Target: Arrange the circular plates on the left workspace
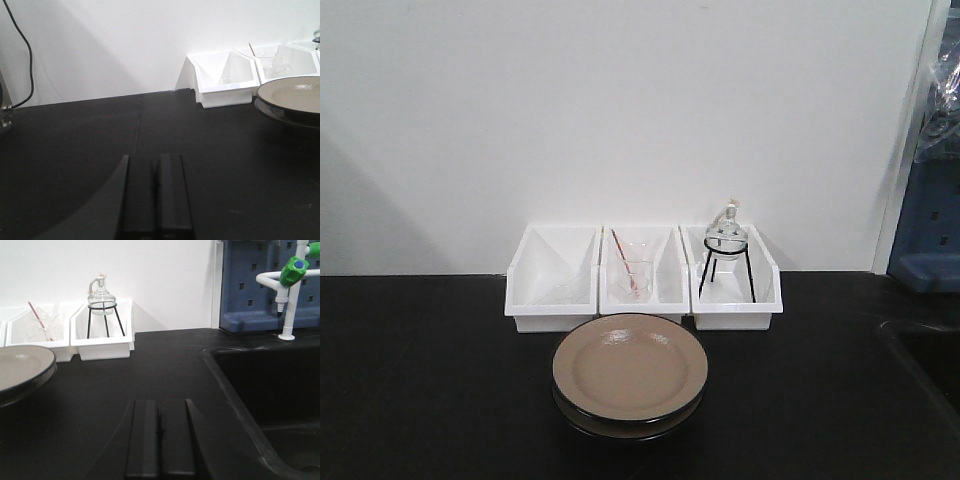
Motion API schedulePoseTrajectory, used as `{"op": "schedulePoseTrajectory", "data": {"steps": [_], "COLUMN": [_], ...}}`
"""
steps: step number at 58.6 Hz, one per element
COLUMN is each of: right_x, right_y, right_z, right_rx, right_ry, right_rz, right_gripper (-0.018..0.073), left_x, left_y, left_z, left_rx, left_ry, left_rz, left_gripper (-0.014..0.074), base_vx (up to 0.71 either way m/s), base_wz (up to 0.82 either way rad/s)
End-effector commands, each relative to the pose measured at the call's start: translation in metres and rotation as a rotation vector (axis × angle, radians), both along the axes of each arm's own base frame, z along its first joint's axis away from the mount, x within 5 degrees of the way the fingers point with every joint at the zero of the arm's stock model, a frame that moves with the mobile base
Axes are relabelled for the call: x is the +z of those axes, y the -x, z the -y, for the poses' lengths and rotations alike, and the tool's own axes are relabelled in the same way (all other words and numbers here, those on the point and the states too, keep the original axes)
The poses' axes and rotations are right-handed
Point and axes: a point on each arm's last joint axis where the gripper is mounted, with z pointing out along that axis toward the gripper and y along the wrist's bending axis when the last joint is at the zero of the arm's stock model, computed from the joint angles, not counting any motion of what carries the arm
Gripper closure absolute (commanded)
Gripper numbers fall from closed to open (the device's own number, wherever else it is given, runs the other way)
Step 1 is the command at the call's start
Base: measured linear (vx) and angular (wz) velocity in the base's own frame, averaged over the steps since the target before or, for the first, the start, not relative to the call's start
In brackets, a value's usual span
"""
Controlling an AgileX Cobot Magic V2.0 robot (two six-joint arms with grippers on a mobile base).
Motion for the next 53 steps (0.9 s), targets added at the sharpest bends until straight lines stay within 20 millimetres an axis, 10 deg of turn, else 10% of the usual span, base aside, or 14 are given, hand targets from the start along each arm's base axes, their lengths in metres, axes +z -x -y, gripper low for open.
{"op": "schedulePoseTrajectory", "data": {"steps": [1,53], "right_x": [0.007,0.013], "right_y": [0.009,0.023], "right_z": [-0.001,-0.001], "right_rx": [0.002,-0.001], "right_ry": [0.039,0.045], "right_rz": [0.171,0.299], "right_gripper": [0.0559,0.0559], "left_x": [0.004,0.004], "left_y": [0.001,0.001], "left_z": [-0.001,-0.001], "left_rx": [0.005,0.005], "left_ry": [0.010,0.010], "left_rz": [0.082,0.082], "left_gripper": [0.0594,0.0594], "base_vx": [0.00,0.00], "base_wz": [0.00,0.00]}}
